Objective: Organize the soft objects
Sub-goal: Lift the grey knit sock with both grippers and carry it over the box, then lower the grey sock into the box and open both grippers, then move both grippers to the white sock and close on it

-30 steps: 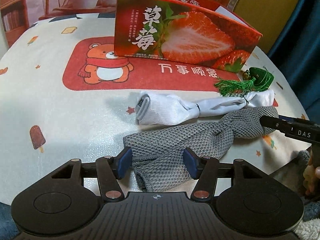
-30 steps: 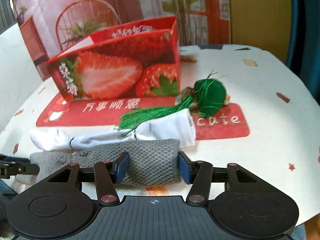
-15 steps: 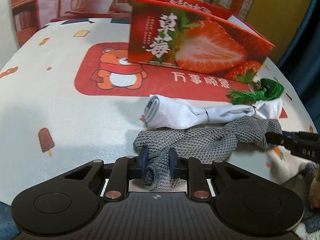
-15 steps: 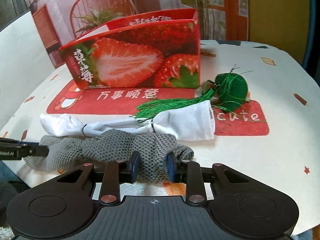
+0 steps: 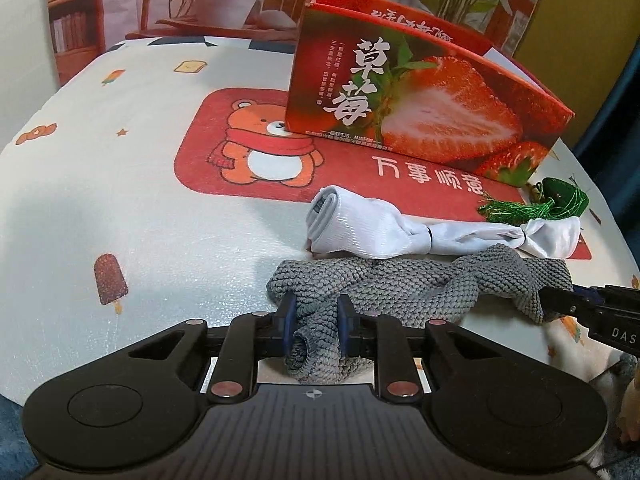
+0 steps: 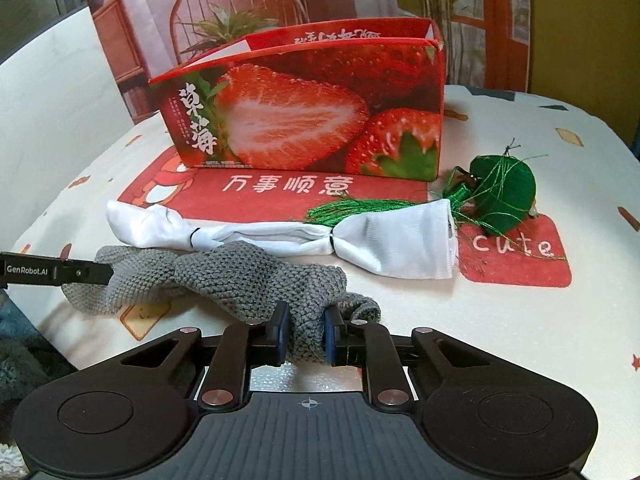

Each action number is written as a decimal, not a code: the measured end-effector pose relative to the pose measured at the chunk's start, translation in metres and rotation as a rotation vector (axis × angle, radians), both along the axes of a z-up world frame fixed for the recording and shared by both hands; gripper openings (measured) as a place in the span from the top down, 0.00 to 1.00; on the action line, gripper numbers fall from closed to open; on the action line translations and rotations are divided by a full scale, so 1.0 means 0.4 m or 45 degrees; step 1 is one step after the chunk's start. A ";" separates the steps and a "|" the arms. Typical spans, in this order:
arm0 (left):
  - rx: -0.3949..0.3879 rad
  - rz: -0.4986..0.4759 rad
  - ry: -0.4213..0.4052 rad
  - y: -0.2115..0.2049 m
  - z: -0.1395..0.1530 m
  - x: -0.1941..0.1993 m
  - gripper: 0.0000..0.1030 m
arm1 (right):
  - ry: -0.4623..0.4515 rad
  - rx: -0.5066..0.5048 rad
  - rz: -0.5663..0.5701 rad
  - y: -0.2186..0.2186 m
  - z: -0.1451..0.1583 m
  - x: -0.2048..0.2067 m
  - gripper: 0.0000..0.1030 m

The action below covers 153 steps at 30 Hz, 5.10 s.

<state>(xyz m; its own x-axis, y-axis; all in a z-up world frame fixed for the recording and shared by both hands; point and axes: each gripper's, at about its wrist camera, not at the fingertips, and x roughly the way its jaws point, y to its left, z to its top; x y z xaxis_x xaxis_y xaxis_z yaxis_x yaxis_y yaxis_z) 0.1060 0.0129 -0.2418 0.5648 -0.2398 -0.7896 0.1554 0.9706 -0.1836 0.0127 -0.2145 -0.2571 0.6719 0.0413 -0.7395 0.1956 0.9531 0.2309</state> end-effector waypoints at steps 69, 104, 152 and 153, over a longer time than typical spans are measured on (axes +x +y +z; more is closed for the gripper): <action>-0.013 -0.070 -0.537 -0.118 0.343 0.279 0.83 | -0.514 -0.209 -0.091 -0.202 0.330 0.251 0.91; 0.127 -0.152 -0.348 -0.200 0.226 0.505 0.52 | -0.272 -0.273 -0.143 -0.251 0.172 0.480 0.75; 0.013 -0.014 -0.186 -0.054 0.019 0.091 0.38 | -0.218 -0.115 -0.239 -0.097 0.001 0.015 0.56; 0.012 -0.017 -0.180 -0.055 0.015 0.091 0.38 | -0.210 -0.114 -0.237 -0.096 -0.002 0.018 0.56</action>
<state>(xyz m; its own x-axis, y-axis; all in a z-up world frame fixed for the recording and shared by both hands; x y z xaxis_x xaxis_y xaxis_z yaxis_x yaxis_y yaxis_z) 0.1425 -0.0089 -0.2358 0.6674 -0.2408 -0.7047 0.1916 0.9699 -0.1500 0.0200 -0.2531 -0.2580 0.7734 -0.1550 -0.6146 0.3361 0.9224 0.1903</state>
